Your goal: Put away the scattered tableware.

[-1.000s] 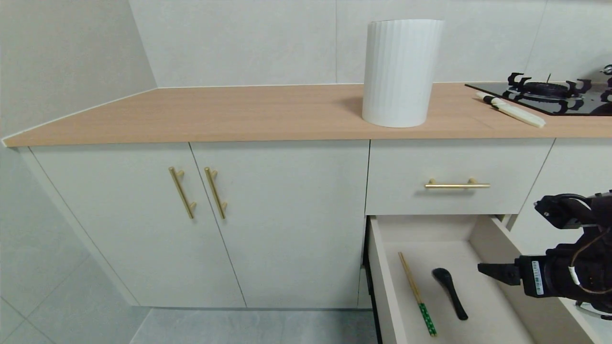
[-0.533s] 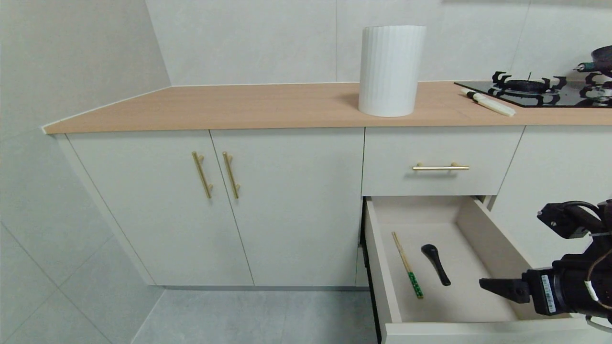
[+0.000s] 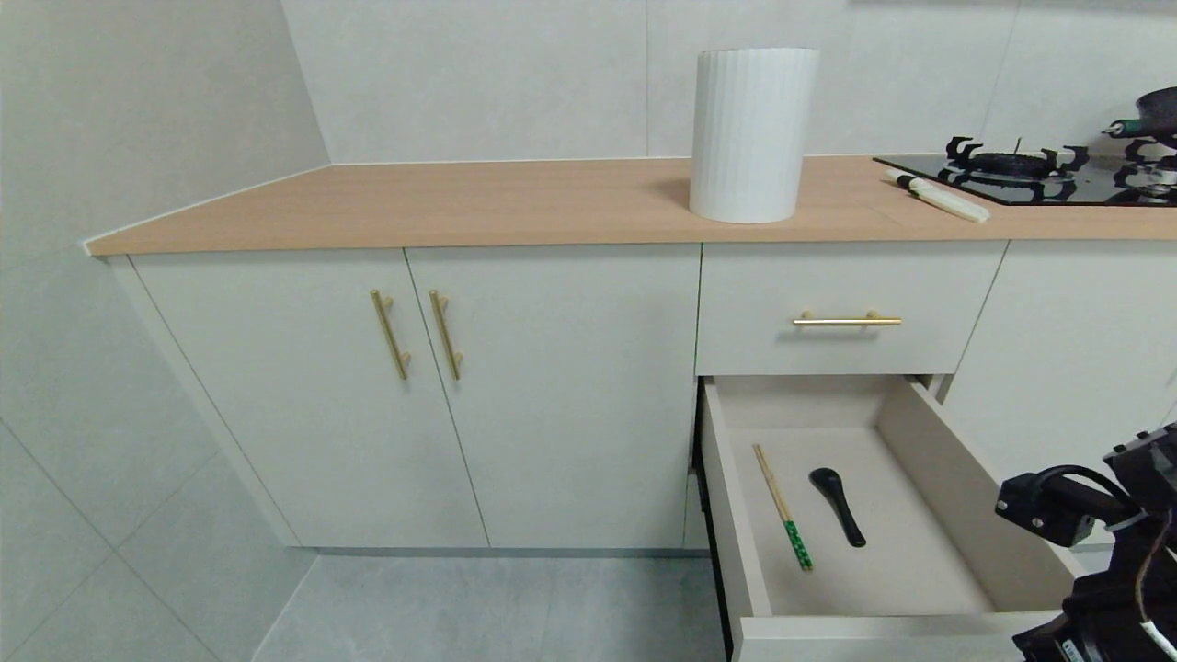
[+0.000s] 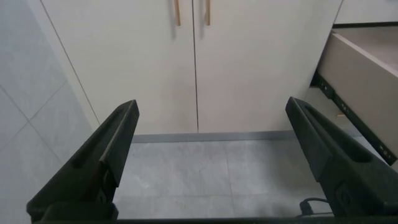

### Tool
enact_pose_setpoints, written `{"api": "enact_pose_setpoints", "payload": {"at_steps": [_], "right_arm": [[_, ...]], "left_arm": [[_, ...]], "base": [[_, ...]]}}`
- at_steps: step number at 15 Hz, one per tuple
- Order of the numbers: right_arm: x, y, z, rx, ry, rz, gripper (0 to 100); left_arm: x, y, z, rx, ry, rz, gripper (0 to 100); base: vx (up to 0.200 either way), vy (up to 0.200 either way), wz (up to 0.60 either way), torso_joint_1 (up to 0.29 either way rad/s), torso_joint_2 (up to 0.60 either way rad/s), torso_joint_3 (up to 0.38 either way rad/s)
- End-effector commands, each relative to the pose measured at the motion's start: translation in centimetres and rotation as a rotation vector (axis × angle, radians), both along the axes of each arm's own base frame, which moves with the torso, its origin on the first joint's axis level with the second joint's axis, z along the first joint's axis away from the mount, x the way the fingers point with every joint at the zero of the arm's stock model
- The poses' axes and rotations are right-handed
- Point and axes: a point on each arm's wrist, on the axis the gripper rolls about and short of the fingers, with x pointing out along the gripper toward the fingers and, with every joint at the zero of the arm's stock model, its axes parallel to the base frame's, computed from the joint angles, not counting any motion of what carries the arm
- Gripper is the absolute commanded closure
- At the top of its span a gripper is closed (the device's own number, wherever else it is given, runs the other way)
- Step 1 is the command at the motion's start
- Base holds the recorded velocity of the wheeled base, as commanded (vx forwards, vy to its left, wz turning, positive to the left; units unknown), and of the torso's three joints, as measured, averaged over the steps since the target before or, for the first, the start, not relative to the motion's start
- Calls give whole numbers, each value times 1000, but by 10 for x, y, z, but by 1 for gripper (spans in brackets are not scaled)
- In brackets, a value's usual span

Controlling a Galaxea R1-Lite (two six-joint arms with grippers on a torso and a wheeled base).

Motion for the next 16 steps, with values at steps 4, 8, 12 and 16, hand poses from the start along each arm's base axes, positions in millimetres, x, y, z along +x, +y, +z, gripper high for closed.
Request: {"api": "enact_pose_setpoints", "payload": {"at_steps": [4, 8, 12, 16], "right_arm": [[26, 9, -39, -166, 183, -35, 0], [46, 15, -52, -237, 227, -173, 0], [59, 17, -56, -267, 188, -265, 0], [67, 20, -55, -229, 87, -332, 0]], "left_arm": [[0, 0, 0, 0, -1, 0, 0], [0, 0, 0, 0, 2, 0, 0], [0, 0, 0, 0, 2, 0, 0], [0, 0, 0, 0, 2, 0, 0]], "base": [[0, 0, 0, 0, 0, 0], [0, 0, 0, 0, 0, 0], [0, 0, 0, 0, 0, 0], [0, 0, 0, 0, 0, 0]]}}
